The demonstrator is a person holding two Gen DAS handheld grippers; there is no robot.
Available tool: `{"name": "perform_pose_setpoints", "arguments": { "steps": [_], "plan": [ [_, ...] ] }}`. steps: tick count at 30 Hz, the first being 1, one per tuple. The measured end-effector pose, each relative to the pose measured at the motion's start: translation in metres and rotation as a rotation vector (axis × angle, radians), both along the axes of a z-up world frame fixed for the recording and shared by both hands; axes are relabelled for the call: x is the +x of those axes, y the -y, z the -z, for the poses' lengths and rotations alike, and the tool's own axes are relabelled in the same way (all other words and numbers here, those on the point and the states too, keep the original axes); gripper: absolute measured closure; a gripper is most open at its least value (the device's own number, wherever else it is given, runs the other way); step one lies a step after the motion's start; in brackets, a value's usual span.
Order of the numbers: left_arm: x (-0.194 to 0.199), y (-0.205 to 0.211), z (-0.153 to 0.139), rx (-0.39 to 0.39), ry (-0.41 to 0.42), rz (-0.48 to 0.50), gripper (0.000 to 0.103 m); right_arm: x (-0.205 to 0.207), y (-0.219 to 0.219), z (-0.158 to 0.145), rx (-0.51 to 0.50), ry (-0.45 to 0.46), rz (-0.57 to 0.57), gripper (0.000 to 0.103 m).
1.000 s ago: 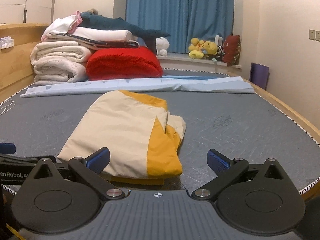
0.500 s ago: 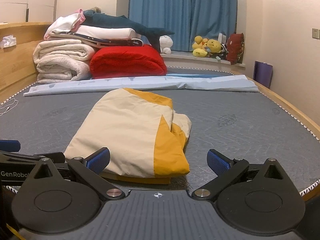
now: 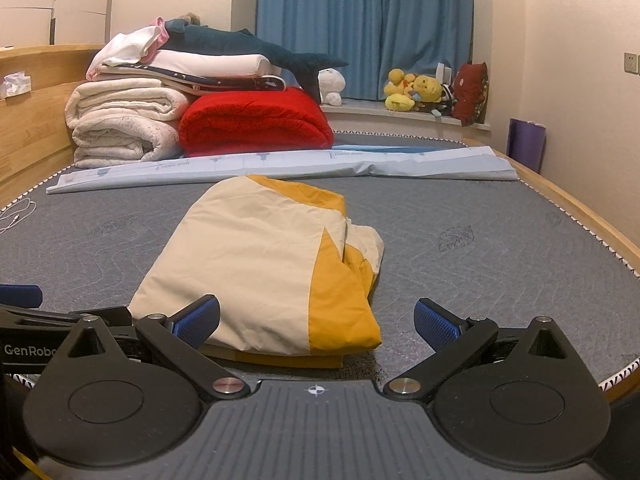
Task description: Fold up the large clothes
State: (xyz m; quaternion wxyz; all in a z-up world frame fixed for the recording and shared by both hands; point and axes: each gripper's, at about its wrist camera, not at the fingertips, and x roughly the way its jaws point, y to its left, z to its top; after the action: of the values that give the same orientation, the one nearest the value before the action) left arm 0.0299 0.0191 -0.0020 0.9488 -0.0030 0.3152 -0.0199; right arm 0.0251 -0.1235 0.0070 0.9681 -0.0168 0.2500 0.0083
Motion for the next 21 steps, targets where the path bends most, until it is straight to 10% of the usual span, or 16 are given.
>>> {"name": "perform_pose_setpoints", "arguments": {
  "steps": [21],
  "plan": [
    [0.0017,0.0,0.0005,-0.008,-0.011,0.001,0.0,0.0004,-0.0003,0.0005,0.001,-0.006,0.001,0.001]
  ]
}}
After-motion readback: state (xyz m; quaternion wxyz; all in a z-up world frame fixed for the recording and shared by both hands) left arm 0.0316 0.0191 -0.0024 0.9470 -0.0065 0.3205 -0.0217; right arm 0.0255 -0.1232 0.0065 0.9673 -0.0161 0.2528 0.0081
